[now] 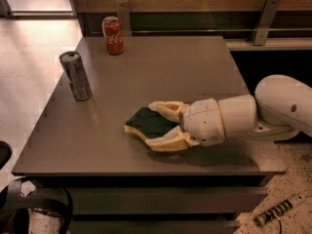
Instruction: Move sponge near coke can
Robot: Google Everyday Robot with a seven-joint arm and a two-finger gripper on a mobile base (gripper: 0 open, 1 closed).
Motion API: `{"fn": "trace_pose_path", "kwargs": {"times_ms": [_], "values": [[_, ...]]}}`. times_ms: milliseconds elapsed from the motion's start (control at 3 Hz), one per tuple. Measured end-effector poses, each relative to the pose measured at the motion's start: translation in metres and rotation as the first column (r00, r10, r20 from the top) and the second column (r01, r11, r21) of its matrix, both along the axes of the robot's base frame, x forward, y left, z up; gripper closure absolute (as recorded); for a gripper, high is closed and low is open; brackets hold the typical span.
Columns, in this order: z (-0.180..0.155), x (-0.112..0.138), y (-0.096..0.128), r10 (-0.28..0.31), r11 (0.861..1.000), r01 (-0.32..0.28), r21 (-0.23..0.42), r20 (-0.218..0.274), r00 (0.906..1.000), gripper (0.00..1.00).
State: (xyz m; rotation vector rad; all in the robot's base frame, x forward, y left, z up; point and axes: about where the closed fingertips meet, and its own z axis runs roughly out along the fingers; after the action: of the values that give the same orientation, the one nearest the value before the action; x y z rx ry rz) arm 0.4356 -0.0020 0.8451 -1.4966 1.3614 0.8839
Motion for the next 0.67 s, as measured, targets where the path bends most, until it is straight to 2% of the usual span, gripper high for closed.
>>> {"fn": "trace_pose_path", "kwargs": {"times_ms": [333, 667], "values": [[0.035, 0.019, -0.025, -0.005, 0.998, 0.008, -0.058, 0.042, 0.9991, 1.0], [0.074, 0.053, -0.058, -0.034, 0.99, 0.041, -0.131, 0.059, 0.9977, 1.0]]}}
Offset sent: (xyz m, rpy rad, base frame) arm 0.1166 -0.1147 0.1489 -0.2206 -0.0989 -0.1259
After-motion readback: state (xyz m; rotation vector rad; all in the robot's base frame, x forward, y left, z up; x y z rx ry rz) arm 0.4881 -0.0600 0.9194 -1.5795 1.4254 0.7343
